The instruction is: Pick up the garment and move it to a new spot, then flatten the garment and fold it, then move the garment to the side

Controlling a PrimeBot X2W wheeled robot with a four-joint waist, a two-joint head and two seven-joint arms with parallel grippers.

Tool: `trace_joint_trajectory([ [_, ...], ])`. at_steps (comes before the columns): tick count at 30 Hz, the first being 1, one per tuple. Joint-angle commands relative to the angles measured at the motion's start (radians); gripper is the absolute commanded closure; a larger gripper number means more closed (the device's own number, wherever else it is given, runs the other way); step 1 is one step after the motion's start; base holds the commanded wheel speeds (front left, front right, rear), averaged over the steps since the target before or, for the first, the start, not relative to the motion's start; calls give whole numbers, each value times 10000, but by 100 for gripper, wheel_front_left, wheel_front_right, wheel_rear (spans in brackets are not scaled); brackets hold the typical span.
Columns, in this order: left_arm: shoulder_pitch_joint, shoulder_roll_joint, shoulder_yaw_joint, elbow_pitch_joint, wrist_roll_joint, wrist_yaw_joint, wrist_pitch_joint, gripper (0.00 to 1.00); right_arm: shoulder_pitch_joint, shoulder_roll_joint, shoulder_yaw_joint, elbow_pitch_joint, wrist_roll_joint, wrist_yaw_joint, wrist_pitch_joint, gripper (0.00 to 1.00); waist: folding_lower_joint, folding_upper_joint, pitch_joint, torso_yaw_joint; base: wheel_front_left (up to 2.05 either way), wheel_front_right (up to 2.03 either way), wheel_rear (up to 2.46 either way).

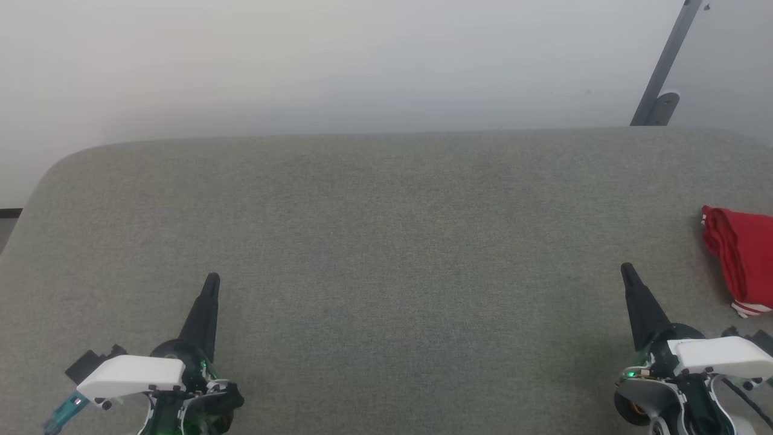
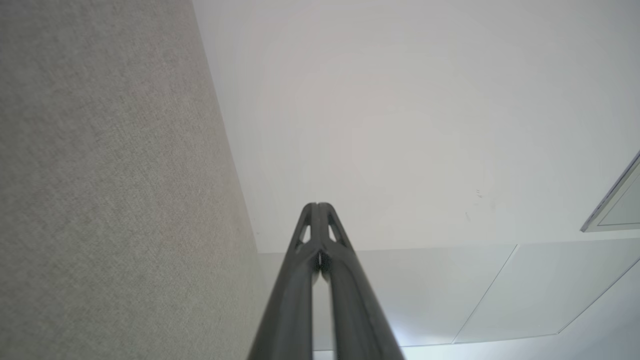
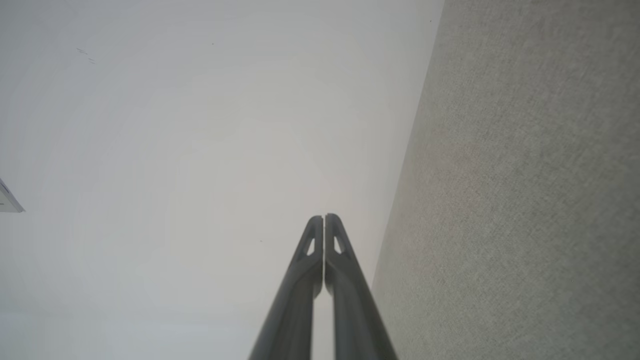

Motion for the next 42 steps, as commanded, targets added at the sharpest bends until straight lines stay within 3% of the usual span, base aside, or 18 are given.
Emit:
trace_joint_trajectory([
  [1,-104,-5,34,0,0,-28,55,100,-63,28,-5,14,40,4,17,100,0,0,0,0,0,0,0],
  [42,-116,-62,115,2,79,-28,112,100,-62,28,-1,14,43,4,14,100,0,0,0,0,0,0,0],
])
